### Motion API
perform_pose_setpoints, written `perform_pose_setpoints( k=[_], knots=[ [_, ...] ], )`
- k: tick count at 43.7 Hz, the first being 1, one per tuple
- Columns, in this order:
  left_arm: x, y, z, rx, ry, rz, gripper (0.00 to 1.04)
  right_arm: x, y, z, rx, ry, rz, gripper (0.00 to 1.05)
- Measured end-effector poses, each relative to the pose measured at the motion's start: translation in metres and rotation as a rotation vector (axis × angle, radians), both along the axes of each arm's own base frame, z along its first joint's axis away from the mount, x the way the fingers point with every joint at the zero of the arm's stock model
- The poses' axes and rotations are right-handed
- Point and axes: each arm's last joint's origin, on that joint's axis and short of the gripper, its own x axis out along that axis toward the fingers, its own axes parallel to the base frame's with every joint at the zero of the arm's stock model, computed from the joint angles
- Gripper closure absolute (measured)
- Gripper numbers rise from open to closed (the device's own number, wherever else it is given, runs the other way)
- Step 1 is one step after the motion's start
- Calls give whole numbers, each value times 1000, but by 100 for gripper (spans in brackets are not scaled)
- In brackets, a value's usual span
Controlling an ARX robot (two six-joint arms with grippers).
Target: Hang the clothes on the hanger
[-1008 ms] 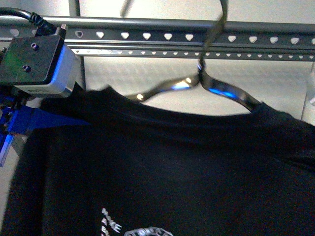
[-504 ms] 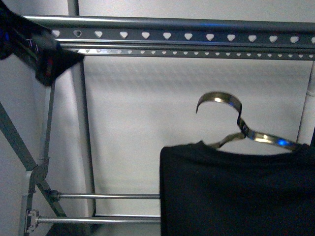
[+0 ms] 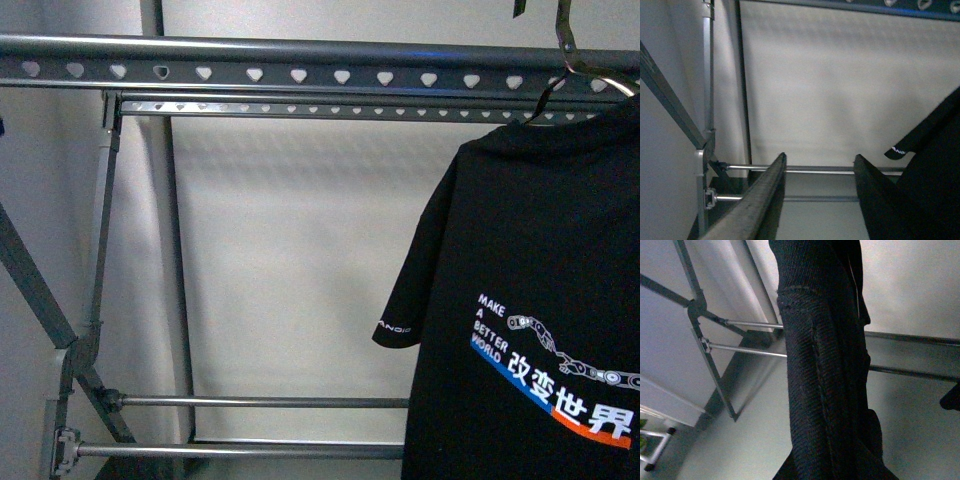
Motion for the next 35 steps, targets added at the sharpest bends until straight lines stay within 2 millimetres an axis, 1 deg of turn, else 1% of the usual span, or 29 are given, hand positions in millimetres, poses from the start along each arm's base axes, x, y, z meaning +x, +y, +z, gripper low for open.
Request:
perform_pose_setpoints(
  k=[4, 5, 8, 13, 17, 20, 25, 30, 35],
  knots=[
    [-20, -2, -33, 13, 38, -6, 83, 18, 2, 9, 81, 18, -33, 101],
    [-24, -2, -37, 14, 42, -6, 86, 22, 2, 11, 102, 21, -41, 101],
    [-39, -2, -52, 19, 47, -5, 102, 35, 0, 17, 152, 33, -82, 101],
    [-52, -2, -62, 22, 40, -4, 101, 49, -1, 26, 203, 37, -132, 102],
    [-66, -2, -75, 23, 45, -4, 101, 61, 2, 30, 247, 41, -153, 102],
    [-73, -2, -81, 23, 47, -4, 101, 66, 4, 34, 265, 32, -172, 102],
    [-84, -2, -88, 23, 44, -4, 101, 70, 9, 37, 290, 22, -181, 102],
    [-96, -2, -97, 23, 39, -3, 101, 72, 16, 36, 297, 34, -171, 102],
    [-103, -2, -101, 23, 40, -3, 101, 74, 17, 31, 299, 57, -186, 102]
  ],
)
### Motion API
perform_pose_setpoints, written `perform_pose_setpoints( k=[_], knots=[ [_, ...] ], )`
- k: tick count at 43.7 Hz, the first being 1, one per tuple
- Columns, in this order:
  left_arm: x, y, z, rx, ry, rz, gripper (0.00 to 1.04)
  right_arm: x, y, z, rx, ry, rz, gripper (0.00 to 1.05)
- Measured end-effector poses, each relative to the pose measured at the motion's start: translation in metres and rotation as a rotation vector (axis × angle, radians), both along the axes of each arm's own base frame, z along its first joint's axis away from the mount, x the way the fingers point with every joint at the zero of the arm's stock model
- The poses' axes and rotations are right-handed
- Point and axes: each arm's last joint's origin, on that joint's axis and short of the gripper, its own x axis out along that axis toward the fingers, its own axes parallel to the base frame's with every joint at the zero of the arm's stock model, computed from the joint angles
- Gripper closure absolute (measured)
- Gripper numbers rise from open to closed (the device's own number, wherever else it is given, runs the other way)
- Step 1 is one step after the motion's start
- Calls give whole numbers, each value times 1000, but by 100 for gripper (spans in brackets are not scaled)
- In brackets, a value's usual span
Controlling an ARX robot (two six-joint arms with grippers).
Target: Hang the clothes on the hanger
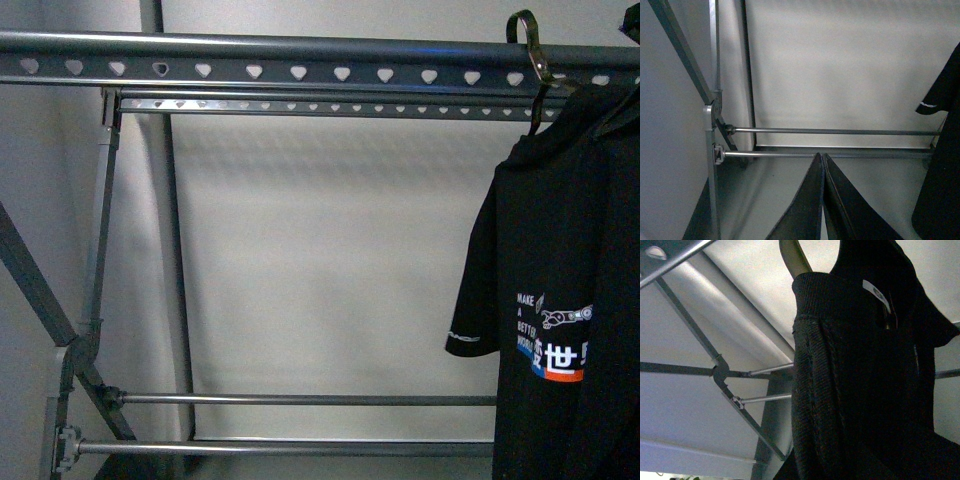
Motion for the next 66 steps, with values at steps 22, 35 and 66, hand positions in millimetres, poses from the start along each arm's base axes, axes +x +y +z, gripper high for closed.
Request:
perform_pose_setpoints(
  k=[22, 35, 66],
  knots=[
    [-28, 0, -17, 1, -3, 1, 101, -45, 17, -45, -175, -265, -183, 61],
    [-39, 0, -17, 3, -24, 2, 101, -260, 36, -83, -400, -413, -233, 42],
    [-62, 0, -20, 3, -19, 2, 101, -295, 36, -172, -438, -424, -234, 102]
  ],
)
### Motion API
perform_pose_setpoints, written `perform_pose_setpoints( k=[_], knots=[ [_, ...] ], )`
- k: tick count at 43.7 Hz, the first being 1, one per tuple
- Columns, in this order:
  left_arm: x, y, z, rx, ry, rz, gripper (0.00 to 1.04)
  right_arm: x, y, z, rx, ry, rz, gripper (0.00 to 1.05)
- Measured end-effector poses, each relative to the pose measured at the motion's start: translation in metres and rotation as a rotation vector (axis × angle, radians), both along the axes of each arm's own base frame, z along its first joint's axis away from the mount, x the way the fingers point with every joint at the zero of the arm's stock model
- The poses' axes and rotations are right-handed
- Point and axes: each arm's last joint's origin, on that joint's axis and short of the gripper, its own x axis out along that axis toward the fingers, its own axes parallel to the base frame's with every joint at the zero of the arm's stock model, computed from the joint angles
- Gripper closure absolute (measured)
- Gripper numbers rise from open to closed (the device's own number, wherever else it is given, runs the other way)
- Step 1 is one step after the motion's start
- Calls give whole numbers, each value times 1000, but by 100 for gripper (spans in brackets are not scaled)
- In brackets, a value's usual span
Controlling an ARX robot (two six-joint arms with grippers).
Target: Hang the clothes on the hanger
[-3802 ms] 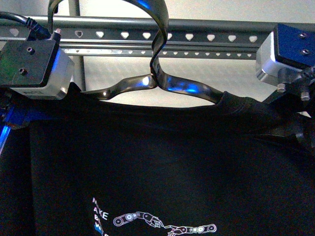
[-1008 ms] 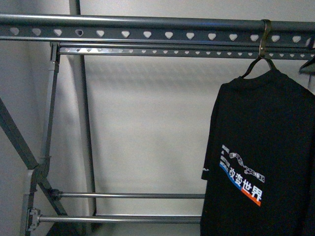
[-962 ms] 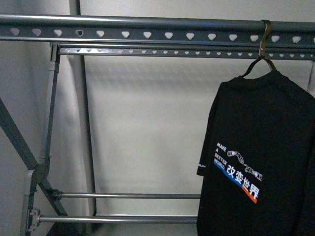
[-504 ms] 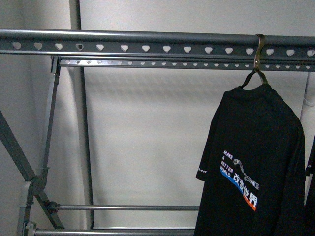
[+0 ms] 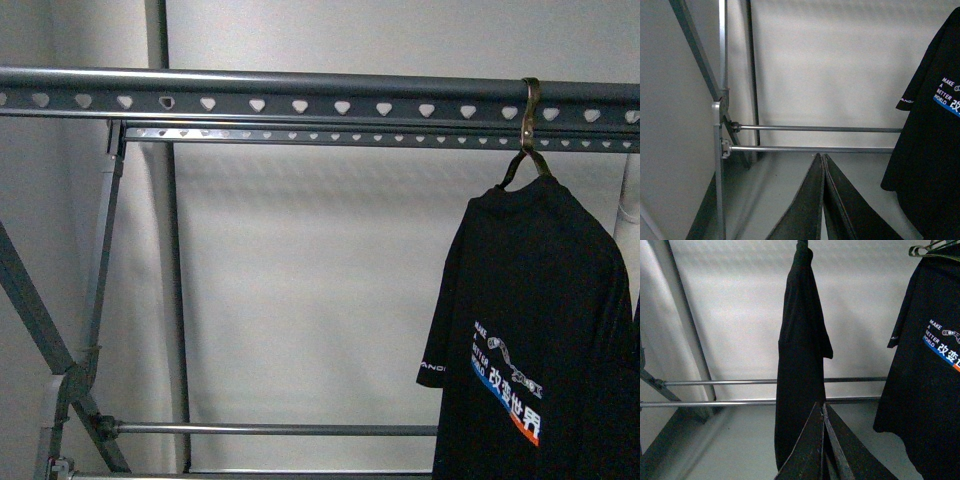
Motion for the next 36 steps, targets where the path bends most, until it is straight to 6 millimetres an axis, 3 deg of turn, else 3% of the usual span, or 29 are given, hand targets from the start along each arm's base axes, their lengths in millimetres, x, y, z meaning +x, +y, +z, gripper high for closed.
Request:
perform_pose_setpoints(
  k=[21, 33, 36],
  knots=[
    [0, 0, 0, 0, -1, 0, 101, 0, 0, -20, 0, 0, -1, 102],
    [0, 0, 0, 0, -2, 0, 101, 0, 0, -20, 0, -1, -1, 102],
    [0, 0, 0, 0, -2, 0, 101, 0, 0, -20, -1, -1, -1, 94]
  ],
)
